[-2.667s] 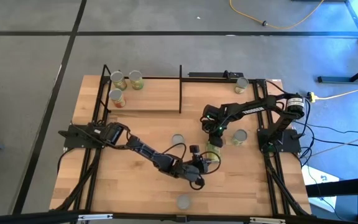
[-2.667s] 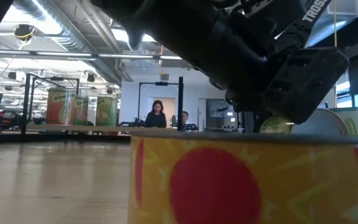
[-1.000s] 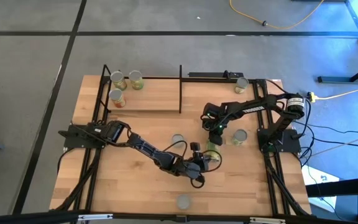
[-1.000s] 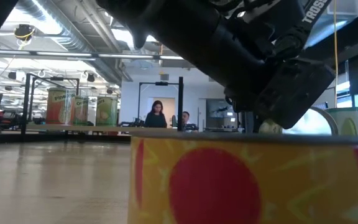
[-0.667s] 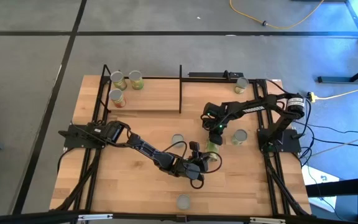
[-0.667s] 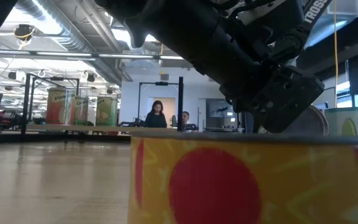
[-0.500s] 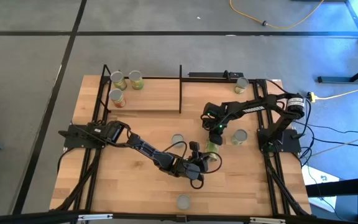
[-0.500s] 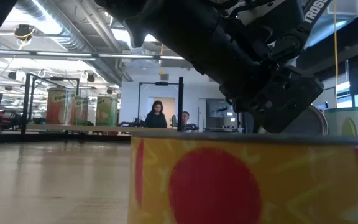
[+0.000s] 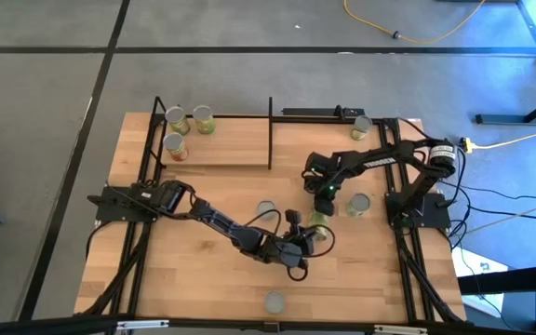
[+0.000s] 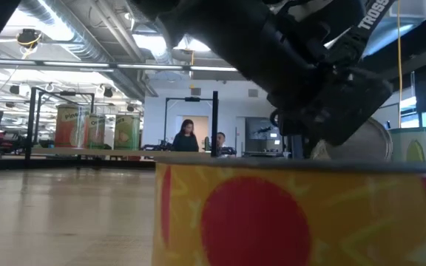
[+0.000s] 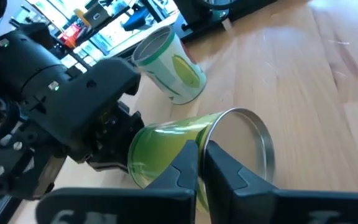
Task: Pick and place cans onto a shelf
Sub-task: Put the canned pears can on the shelf
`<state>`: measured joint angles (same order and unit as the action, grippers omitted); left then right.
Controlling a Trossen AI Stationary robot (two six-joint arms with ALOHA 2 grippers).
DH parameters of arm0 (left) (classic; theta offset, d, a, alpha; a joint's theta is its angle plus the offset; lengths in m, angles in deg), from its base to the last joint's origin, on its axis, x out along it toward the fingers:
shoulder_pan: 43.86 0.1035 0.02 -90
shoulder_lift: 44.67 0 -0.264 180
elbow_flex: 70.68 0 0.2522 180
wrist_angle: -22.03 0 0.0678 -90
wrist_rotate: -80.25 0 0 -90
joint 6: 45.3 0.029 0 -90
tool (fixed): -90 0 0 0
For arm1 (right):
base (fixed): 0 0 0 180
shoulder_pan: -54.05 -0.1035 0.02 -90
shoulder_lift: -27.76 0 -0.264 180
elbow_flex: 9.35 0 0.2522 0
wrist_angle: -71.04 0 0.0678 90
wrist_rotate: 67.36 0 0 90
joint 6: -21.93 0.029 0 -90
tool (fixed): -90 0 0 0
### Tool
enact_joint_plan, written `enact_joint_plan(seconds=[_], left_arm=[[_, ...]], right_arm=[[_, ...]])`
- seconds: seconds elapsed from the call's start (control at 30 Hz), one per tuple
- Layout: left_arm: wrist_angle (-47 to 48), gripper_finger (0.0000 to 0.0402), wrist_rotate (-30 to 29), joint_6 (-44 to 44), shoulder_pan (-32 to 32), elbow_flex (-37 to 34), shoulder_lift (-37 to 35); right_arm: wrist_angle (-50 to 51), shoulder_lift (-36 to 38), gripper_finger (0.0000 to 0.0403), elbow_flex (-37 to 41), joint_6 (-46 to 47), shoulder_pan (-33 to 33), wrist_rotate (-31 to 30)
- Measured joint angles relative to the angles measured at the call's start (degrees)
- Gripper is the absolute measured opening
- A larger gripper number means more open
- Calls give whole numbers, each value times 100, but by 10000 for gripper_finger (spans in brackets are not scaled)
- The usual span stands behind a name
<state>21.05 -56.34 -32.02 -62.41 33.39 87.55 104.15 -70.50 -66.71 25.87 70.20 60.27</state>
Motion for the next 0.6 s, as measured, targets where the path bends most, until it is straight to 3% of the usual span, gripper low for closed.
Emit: enact_joint_plan(seconds=[0.37,0.6], left_arm=[[685,2,416,-435,25,371,23],[1339,2,510,-591,-30,371,-337]], right_arm=[[53,0,32,-11,-271,74,17],[73,272,32,-38,-431,76,-61]])
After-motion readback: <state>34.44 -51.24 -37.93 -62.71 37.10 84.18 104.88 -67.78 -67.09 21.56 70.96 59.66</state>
